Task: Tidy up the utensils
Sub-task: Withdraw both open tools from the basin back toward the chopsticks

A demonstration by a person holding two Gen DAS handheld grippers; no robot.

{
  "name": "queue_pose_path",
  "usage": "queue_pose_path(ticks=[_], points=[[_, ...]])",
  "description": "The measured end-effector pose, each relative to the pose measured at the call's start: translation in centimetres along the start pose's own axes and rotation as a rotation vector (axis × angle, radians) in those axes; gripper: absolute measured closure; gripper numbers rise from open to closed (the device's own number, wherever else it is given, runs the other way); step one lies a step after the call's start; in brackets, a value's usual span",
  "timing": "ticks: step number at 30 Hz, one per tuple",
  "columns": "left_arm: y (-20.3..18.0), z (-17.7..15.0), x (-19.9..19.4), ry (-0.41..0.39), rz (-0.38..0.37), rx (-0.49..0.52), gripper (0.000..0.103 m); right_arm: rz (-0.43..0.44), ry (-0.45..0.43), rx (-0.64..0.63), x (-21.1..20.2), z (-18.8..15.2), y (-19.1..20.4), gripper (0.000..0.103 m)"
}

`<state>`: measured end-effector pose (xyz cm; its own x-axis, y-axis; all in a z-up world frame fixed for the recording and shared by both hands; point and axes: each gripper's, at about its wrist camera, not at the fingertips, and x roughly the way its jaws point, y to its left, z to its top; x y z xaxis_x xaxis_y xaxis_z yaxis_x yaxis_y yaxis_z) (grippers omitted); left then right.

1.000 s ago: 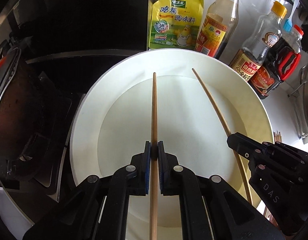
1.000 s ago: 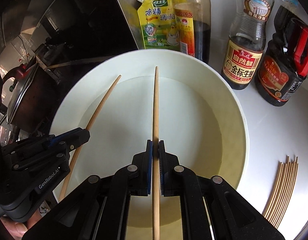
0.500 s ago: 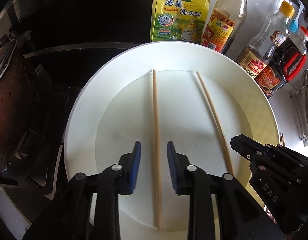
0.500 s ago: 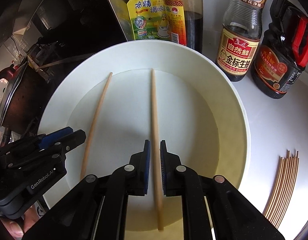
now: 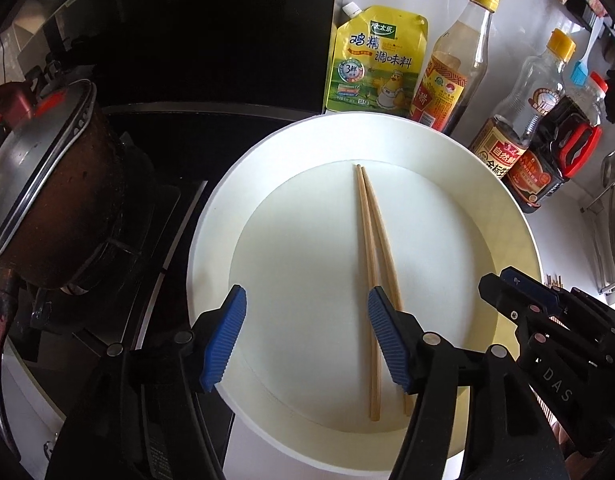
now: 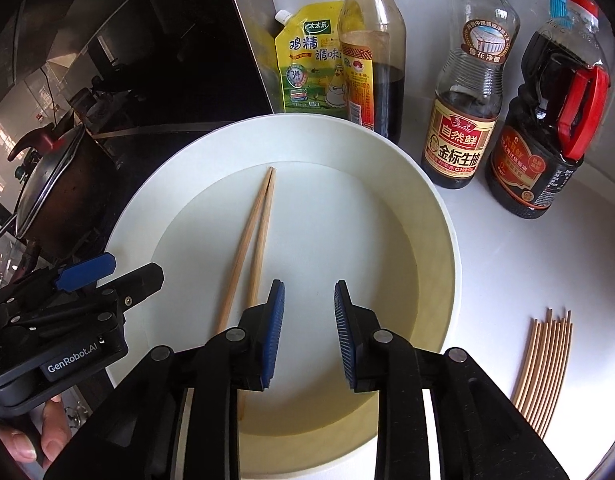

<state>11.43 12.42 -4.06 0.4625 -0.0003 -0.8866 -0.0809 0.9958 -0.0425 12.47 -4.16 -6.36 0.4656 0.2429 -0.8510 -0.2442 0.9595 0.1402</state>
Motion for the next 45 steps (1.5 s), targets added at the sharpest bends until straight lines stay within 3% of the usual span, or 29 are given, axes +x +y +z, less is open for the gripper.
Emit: queue_pose_path(ticks=[4, 12, 15, 23, 33, 45], points=[[0.3, -0.7, -1.4, -0.014, 0.006, -0.024, 0.031, 0.008, -0.009, -0.009, -1.0, -0.7, 0.2, 0.077], [0.2, -2.2, -3.8, -0.049, 0.020, -0.033, 0.029, 0.016, -0.033, -0.021, -3.1, -2.2, 0.6, 0.058], [0.1, -2.9, -4.5, -0.059, 0.020, -0.034, 0.029, 0.017, -0.043, -0.023, -3.8, -2.6, 0.6, 0.056], [-1.8, -4.4, -5.9, -0.091, 0.030, -0.011, 0.017, 0.006, -0.070, -0.003, -6.2, -4.2, -1.0, 0.046], [-5.5, -5.8, -7.2, -0.118, 0.005, 0.033, 0.014, -0.046, -0.090, 0.050, -9.3, -7.3, -5.7, 0.040], [-12.8, -8.3, -7.3, -0.131, -0.103, 0.116, 0.012, -0.192, -0.135, 0.135, -13.1, -13.7, -14.1, 0.038]])
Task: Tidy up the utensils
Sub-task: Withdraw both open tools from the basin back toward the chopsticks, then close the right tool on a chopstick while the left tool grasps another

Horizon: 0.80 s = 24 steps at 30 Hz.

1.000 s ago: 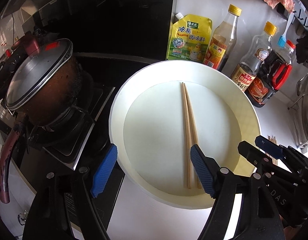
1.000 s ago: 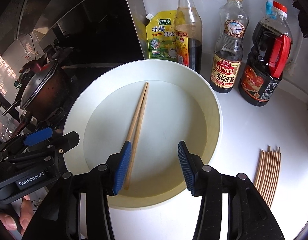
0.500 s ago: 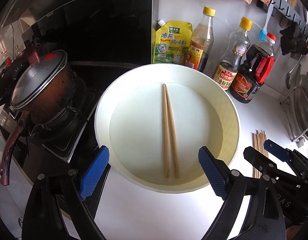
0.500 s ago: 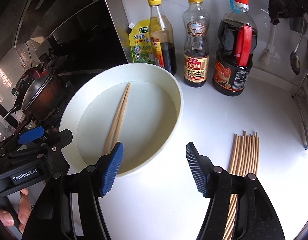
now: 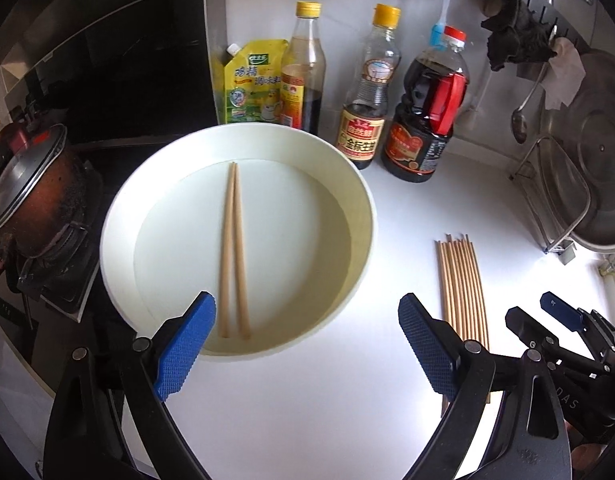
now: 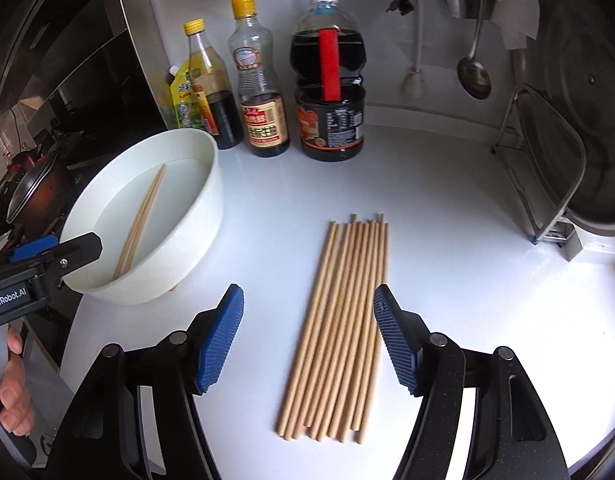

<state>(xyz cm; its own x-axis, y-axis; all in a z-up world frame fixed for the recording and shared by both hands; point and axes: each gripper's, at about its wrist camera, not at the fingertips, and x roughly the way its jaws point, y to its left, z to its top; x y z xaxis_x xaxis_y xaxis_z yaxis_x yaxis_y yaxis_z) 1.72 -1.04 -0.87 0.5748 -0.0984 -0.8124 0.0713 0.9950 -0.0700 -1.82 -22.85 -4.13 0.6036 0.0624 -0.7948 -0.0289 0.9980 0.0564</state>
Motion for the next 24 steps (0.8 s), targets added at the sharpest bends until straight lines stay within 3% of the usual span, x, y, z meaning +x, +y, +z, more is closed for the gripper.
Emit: queue_pose_path(ticks=[8, 15, 24], points=[[-5.2, -1.5, 1.6, 0.006, -0.093, 0.064, 0.012, -0.071, 0.052, 0.075, 1.6, -3.0, -5.2, 0.038], [-7.9, -3.5, 4.1, 0.061, -0.083, 0.109, 0.012, -0.108, 0.093, 0.101, 4.1, -4.9, -7.7, 0.038], [-8.8, -5.2, 6.8, 0.099, -0.054, 0.126, 0.012, -0.085, 0.106, 0.101, 6.7, -5.8, -7.7, 0.038]])
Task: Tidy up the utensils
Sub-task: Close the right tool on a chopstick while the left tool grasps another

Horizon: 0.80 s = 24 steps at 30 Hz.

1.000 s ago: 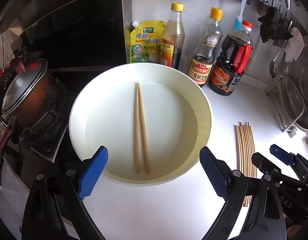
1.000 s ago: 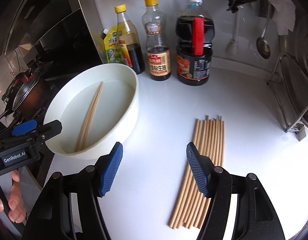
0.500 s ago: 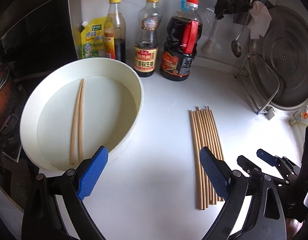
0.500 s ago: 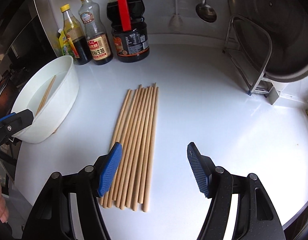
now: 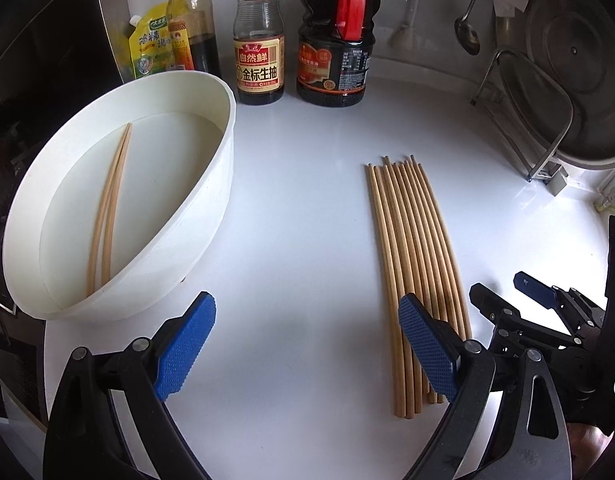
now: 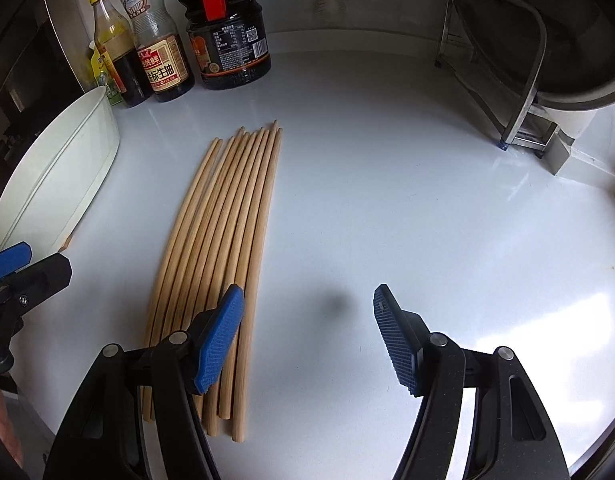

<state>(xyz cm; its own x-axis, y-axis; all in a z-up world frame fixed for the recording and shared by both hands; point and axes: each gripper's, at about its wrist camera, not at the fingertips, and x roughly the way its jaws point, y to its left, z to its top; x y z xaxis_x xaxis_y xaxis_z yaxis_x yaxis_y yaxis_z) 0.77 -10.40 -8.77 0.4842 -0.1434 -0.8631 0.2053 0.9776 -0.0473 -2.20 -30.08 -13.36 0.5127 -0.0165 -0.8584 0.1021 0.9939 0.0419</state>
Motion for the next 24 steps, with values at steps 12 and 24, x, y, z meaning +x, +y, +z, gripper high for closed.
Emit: queue_pose_path(ticks=[12, 24], points=[[-0.4, 0.2, 1.4, 0.017, 0.011, -0.011, 0.012, -0.021, 0.001, -0.028, 0.7, 0.1, 0.3, 0.038], [-1.2, 0.3, 2.3, 0.032, 0.008, -0.003, 0.012, -0.052, -0.011, -0.083, 1.1, 0.2, 1.3, 0.038]])
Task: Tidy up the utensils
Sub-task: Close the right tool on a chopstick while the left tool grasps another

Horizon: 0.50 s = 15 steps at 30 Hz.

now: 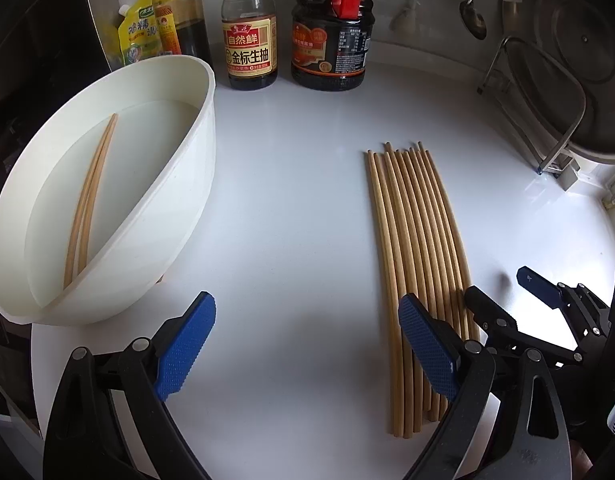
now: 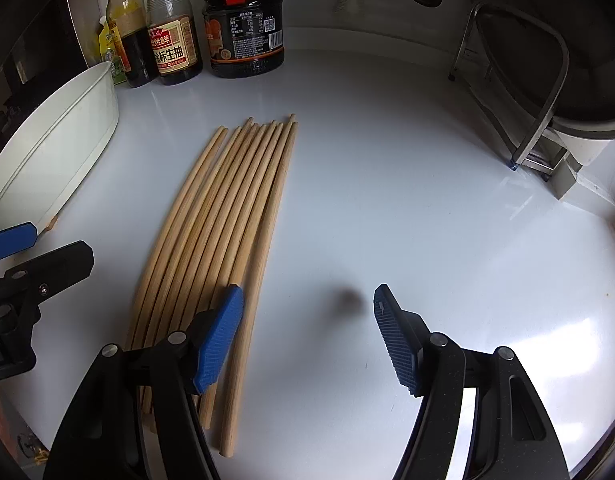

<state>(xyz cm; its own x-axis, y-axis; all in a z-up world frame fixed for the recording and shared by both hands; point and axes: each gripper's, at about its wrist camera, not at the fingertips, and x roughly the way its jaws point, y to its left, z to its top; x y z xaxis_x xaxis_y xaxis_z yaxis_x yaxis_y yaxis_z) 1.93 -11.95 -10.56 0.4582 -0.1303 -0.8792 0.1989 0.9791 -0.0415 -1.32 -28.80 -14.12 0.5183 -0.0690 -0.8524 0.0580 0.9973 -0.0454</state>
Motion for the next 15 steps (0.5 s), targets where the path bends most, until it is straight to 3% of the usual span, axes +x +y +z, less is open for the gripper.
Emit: queue_pose_path(ticks=[15], points=[[-1.6, -0.1, 1.5, 0.016, 0.002, 0.028, 0.012, -0.030, -0.008, 0.020, 0.4, -0.2, -2.5, 0.038]])
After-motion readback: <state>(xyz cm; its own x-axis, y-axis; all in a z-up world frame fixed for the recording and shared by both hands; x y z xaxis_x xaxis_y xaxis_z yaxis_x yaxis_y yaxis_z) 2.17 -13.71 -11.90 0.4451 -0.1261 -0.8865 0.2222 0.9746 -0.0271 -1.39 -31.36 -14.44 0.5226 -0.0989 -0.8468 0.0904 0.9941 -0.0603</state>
